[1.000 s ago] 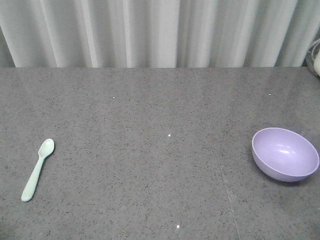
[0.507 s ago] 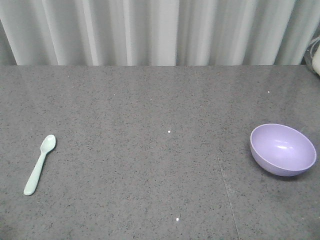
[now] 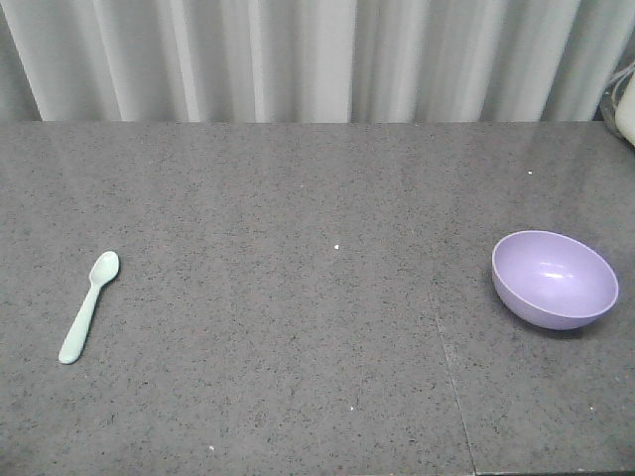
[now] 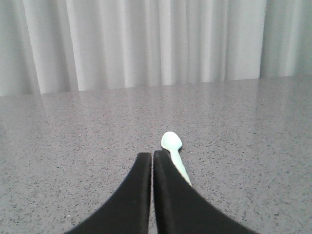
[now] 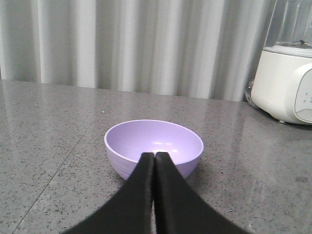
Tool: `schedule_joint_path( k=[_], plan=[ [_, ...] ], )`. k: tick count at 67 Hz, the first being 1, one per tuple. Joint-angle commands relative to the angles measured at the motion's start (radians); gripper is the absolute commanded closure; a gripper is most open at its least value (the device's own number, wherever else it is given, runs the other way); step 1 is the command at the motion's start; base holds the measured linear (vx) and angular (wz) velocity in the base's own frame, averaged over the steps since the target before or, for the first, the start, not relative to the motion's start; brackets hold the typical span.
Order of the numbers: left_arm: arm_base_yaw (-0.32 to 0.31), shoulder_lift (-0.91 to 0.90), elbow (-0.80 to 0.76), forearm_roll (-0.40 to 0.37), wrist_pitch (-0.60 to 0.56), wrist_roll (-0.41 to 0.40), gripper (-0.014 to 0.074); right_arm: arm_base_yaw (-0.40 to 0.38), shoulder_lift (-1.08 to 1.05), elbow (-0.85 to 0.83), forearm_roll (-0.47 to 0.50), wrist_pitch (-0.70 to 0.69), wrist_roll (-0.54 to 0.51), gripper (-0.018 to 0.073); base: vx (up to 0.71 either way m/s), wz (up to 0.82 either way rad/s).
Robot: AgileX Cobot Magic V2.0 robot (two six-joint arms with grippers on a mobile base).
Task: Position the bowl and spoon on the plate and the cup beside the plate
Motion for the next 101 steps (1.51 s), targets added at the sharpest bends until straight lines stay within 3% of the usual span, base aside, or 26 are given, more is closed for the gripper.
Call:
schedule_joint_path(
  k=[1, 43, 54, 65, 72, 81, 89, 93, 101],
  plan=[
    [-0.004, -0.014, -0.019, -0.003, -0.077, -0.007, 0.0603, -0.007, -0.004, 0.005, -0.007, -0.070, -0.007, 0.0570, -0.05, 0.01],
    [-0.004, -0.014, -0.019, -0.003, -0.094, -0.007, 0.0603, -0.007, -0.004, 0.005, -0.007, -0.070, -0.007, 0.0570, -0.01, 0.01],
    [-0.004, -0.014, -0.024, -0.003, -0.112, -0.006, 0.0603, -0.007, -0.004, 0.005, -0.008, -0.159, -0.010, 0.0570, 0.00, 0.00],
    [-0.003, -0.014, -0.026, 0.003, -0.274, -0.010, 0.0603, -0.007, -0.004, -0.018, 0.021, -0.490, -0.003, 0.0570, 0.00, 0.00],
    [-0.006, -0.014, -0.072, 0.006, -0.389, -0.011, 0.0603, -0.007, 0.006, -0.132, 0.146, -0.599, -0.070, 0.0570, 0.00, 0.00],
    [-0.006, 0.039, -0.281, 0.005, -0.376, -0.006, 0.0603, -0.007, 0.138, -0.395, 0.249, -0.588, -0.254, 0.0570, 0.00, 0.00],
    [-0.006, 0.230, -0.493, -0.041, -0.329, -0.006, 0.0603, -0.007, 0.362, -0.675, 0.297, -0.565, -0.394, 0.0570, 0.00, 0.00],
    [-0.006, 0.361, -0.624, -0.064, -0.264, -0.006, 0.0603, -0.007, 0.486, -0.820, 0.381, -0.485, -0.410, 0.0570, 0.00, 0.00],
    [-0.010, 0.583, -0.842, -0.064, -0.142, -0.006, 0.0603, -0.007, 0.666, -1.002, 0.514, -0.159, -0.421, 0.0570, 0.00, 0.00]
  ],
)
